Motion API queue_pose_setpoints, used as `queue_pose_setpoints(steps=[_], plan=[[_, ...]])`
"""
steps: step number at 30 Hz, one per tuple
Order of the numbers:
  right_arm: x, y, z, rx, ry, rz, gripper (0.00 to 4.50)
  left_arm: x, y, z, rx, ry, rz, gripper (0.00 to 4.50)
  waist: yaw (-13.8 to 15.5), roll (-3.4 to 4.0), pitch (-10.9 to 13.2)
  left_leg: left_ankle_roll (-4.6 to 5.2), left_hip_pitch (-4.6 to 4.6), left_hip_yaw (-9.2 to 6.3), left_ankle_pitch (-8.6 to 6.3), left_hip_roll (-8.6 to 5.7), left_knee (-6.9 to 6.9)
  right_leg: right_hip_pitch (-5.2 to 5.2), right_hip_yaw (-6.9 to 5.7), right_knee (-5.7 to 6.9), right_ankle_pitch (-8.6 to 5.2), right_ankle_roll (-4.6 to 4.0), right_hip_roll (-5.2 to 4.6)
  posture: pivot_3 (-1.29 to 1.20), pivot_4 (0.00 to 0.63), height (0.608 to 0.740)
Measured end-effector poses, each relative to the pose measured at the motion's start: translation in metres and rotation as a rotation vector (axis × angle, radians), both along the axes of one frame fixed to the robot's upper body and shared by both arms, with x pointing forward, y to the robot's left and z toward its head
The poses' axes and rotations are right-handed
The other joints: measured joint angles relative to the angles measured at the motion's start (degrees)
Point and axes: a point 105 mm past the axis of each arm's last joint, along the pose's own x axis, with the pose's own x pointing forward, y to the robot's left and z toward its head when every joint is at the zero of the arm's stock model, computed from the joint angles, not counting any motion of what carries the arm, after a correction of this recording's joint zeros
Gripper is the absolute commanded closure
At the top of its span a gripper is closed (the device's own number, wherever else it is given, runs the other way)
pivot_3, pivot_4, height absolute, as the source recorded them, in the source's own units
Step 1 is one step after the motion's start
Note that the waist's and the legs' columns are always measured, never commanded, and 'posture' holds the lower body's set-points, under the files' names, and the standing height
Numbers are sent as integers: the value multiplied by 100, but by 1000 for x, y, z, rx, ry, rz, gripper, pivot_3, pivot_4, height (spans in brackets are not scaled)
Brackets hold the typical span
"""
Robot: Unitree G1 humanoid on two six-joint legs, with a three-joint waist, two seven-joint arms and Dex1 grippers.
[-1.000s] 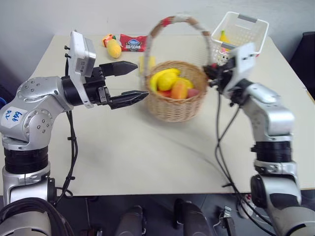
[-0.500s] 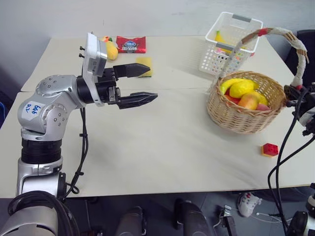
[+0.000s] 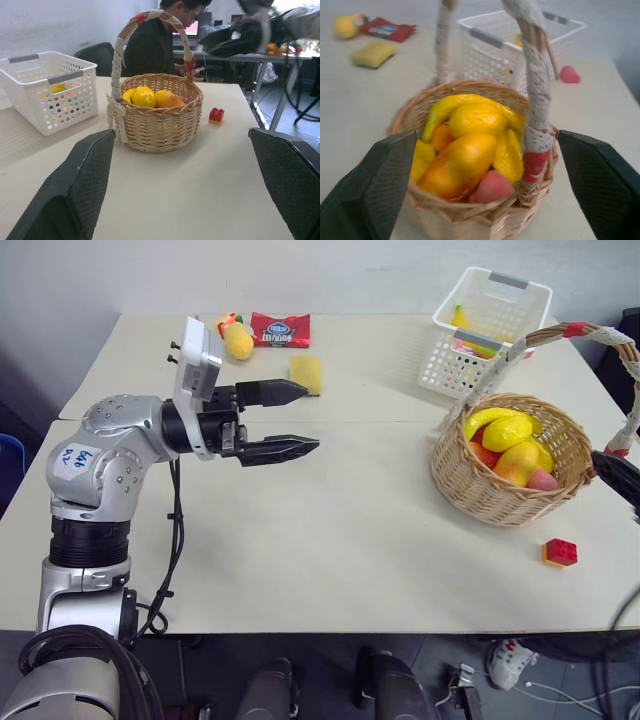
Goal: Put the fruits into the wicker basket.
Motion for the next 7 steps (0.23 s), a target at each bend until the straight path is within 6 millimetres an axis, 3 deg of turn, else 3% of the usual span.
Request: queue_pose_setpoints(steps=[3,7], plan=[[-33,-4,12,-11,89,72,60,-1,5,-1,8,7,-7,0,-17,-19,-9,20,7,-15,-12,1,15,7,19,-4,12,14,-1,0,150,740],[-51,-28,32,34,87,29,60,-3,11,-1,27,13,-15,0,-67,-26,-13,46,9,-1,-27,-7,24,12,51,-38,39,39,-6,0,150,740]])
